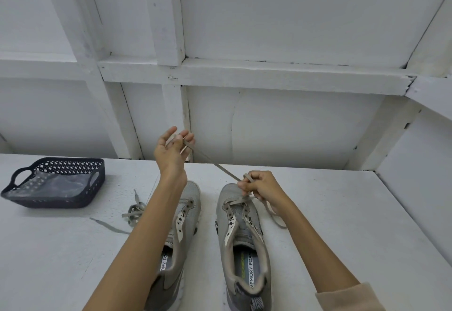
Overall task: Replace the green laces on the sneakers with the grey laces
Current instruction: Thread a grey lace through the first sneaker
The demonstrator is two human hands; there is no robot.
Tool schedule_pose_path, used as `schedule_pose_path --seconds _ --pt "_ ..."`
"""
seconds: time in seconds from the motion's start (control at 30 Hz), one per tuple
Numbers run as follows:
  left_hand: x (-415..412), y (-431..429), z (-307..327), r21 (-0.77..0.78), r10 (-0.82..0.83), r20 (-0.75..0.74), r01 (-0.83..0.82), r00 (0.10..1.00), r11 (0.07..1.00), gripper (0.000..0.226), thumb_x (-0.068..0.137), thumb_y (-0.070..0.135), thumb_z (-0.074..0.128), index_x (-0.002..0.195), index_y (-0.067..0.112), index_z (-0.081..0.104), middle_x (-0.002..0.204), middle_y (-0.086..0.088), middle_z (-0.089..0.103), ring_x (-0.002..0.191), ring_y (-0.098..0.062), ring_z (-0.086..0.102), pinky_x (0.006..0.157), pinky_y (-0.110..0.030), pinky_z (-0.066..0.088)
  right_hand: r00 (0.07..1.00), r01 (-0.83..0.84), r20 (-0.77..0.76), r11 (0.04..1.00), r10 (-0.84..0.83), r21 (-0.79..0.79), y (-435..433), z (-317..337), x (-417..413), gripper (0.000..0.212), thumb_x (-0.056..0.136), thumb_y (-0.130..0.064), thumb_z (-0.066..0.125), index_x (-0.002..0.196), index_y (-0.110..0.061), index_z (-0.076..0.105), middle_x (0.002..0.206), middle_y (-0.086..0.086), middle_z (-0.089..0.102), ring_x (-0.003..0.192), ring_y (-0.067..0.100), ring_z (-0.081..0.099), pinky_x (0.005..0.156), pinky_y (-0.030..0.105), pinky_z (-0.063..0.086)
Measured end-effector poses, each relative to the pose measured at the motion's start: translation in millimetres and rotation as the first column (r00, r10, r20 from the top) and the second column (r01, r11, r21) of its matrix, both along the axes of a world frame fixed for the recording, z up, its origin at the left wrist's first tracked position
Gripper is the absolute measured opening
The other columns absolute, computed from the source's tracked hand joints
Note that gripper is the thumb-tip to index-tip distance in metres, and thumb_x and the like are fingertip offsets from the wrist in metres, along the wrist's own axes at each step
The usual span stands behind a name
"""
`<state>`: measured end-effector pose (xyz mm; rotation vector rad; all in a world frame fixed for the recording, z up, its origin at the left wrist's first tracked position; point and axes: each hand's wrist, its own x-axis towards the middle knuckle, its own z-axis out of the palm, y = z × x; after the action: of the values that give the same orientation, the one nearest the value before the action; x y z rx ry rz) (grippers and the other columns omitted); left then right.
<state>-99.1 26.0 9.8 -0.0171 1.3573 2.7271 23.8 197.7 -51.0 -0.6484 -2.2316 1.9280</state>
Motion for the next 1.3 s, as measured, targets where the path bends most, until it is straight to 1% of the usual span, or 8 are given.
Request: schedule_pose_path --seconds 0.2,0.4,0.63,0.73,0.87,1.0,1.1,1.3 --pt "-7 -3 2 0.063 0.041 0.047 -0.044 0.998 0.997 0.030 0.097 -0.004 0.047 0.123 0.011 0.040 0.099 -0.017 0.065 0.083 -0.022 0.068 0.082 -0.034 0.058 0.992 -0.042 0.126 0.993 0.028 0.109 12 -19 -1 0.015 0.080 -0.007 0.074 0.073 0.003 0.065 0.073 0.024 0.069 0.049 0.014 0.049 0.038 0.019 0.026" --pt "-8 -3 -4 0.110 -0.006 0.082 -0.003 0.997 0.994 0.045 0.099 0.002 0.049 0.139 0.003 0.029 0.101 -0.014 0.067 0.085 -0.019 0.067 0.087 -0.034 0.056 0.986 -0.022 0.167 0.989 -0.002 0.143 13 -23 -2 0.017 0.081 -0.001 0.071 0.080 0.014 0.064 0.052 0.004 0.061 0.035 0.003 0.042 0.038 0.017 0.025" --pt "-12 -13 -5 0.140 -0.054 0.072 0.044 0.996 0.989 0.029 0.099 0.000 0.047 0.127 0.007 0.050 0.118 -0.012 0.063 0.086 -0.017 0.067 0.075 -0.026 0.056 0.986 -0.068 0.161 0.974 0.033 0.215 22 -26 4 0.014 0.075 -0.010 0.081 0.071 -0.002 0.070 0.074 0.004 0.072 0.052 0.005 0.045 0.050 0.018 0.034" --pt "-10 -14 -2 0.018 -0.051 0.058 0.050 0.997 0.999 0.037 0.096 -0.010 0.041 0.124 0.009 0.056 0.112 -0.002 0.061 0.078 -0.015 0.063 0.063 -0.021 0.055 0.992 -0.095 0.097 0.979 0.079 0.182 25 -22 8 0.014 0.074 -0.020 0.083 0.073 -0.010 0.073 0.081 -0.002 0.072 0.076 0.004 0.062 0.065 0.019 0.041" --pt "4 -10 -2 -0.239 -0.160 0.046 0.166 0.986 0.957 0.035 0.093 -0.008 0.040 0.113 0.009 0.063 0.107 0.000 0.064 0.066 -0.011 0.056 0.047 -0.018 0.046 0.998 0.060 -0.043 0.971 -0.051 0.230 23 -1 6 0.027 0.093 -0.032 0.063 0.091 -0.007 0.073 0.092 -0.006 0.069 0.050 -0.010 0.050 0.056 0.014 0.033" --pt "24 6 -6 -0.586 -0.360 -0.002 0.290 0.933 0.756 0.021 0.094 0.021 0.056 0.105 0.011 0.071 0.107 0.001 0.071 0.058 -0.007 0.048 0.049 -0.018 0.034 0.976 0.071 -0.215 0.990 -0.043 0.125 8 28 2 0.028 0.100 -0.027 0.052 0.094 -0.006 0.069 0.076 0.001 0.059 0.046 0.005 0.039 0.048 0.015 0.030" --pt "38 22 -5 -0.705 -0.525 0.045 0.399 0.850 0.586 0.040 0.090 0.049 0.059 0.094 0.012 0.074 0.087 0.006 0.072 0.061 -0.009 0.046 0.050 -0.019 0.031 0.965 -0.069 -0.239 0.984 0.107 0.164 -6 43 -1 0.024 0.100 -0.024 0.051 0.096 -0.007 0.067 0.073 0.002 0.057 0.049 0.014 0.041 0.045 0.017 0.030" --pt "50 37 -7 -0.595 -0.448 -0.033 0.342 0.894 0.727 0.016 0.091 0.024 0.065 0.088 0.010 0.073 0.056 0.011 0.055 0.054 -0.001 0.044 0.052 -0.016 0.032 0.952 -0.161 -0.226 0.964 0.208 0.210 -7 45 2 0.021 0.098 -0.025 0.054 0.090 -0.014 0.071 0.072 -0.001 0.060 0.058 0.018 0.049 0.050 0.022 0.039"
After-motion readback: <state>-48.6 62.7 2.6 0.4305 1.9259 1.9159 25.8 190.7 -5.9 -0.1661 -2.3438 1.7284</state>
